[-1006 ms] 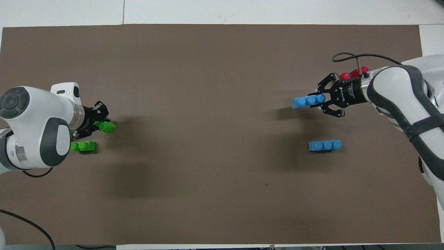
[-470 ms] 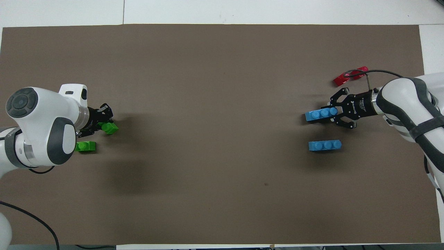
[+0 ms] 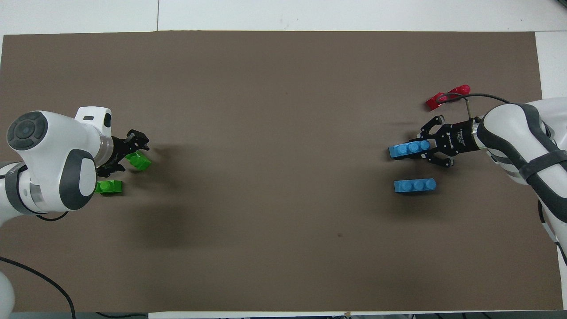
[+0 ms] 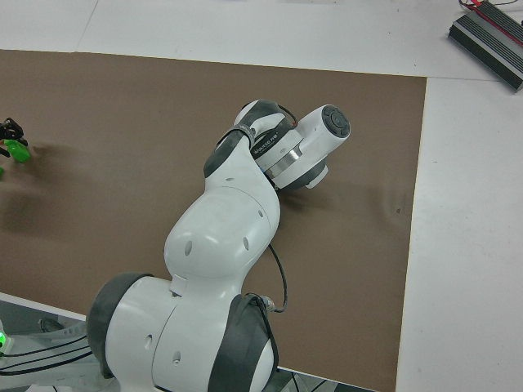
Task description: Remove green block with left arm and hold with right
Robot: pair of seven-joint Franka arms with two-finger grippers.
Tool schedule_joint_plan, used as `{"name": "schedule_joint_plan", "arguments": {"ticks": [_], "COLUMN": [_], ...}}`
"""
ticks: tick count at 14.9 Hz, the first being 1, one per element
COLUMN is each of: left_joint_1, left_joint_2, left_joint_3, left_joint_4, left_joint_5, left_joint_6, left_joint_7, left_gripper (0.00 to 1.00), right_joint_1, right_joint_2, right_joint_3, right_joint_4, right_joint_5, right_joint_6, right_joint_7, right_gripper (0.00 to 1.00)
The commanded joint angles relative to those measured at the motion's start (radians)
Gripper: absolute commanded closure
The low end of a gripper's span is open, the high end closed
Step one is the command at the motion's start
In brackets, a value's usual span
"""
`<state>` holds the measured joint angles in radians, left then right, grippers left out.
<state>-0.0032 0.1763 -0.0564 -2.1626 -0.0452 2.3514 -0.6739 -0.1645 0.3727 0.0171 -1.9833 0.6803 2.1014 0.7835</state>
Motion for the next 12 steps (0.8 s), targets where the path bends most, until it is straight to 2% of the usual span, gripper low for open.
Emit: {"name": "schedule_joint_plan", "arguments": {"ticks": [1,2,4,7,9,12], "left_joint_1": [0.015,0.015,0.015,0.014,0.015,0.038], "left_joint_2": [-0.035,-0.038,-0.05,-0.069,-0.086,-0.176], "left_joint_3": [-0.006,-0.005,-0.005,-0.005,-0.003,0.001], "left_joint_4": [0.056,0.096,0.191,0.306,0.375,0.388], "left_joint_5": [-0.004,-0.004,-0.002,0.001,0.002,0.002], "left_joint_6": [-0.107,-0.157,-0.265,-0.394,-0.477,-0.55], "left_joint_7": [0.017,0.017,0.022,0.088,0.179,0.374], "left_gripper": [0.0,0.0,0.0,0.0,0.0,0.0], "right_joint_1": [-0.003,0.0,0.016,0.017,0.028,0.057], "right_joint_2": [-0.026,-0.047,-0.102,-0.178,-0.216,-0.276], "right_joint_3": [0.014,0.014,0.012,0.014,0.015,0.026], "right_joint_4": [-0.02,-0.015,0.017,0.092,0.132,0.15], "right_joint_5": [-0.018,-0.018,-0.024,-0.158,-0.191,-0.286], "right_joint_6": [0.01,-0.006,-0.087,-0.21,-0.263,-0.284], "right_joint_7": [-0.014,0.0,0.045,0.071,0.074,0.066], "right_gripper": [0.26,0.13,0.04,0.04,0.03,0.03]}}
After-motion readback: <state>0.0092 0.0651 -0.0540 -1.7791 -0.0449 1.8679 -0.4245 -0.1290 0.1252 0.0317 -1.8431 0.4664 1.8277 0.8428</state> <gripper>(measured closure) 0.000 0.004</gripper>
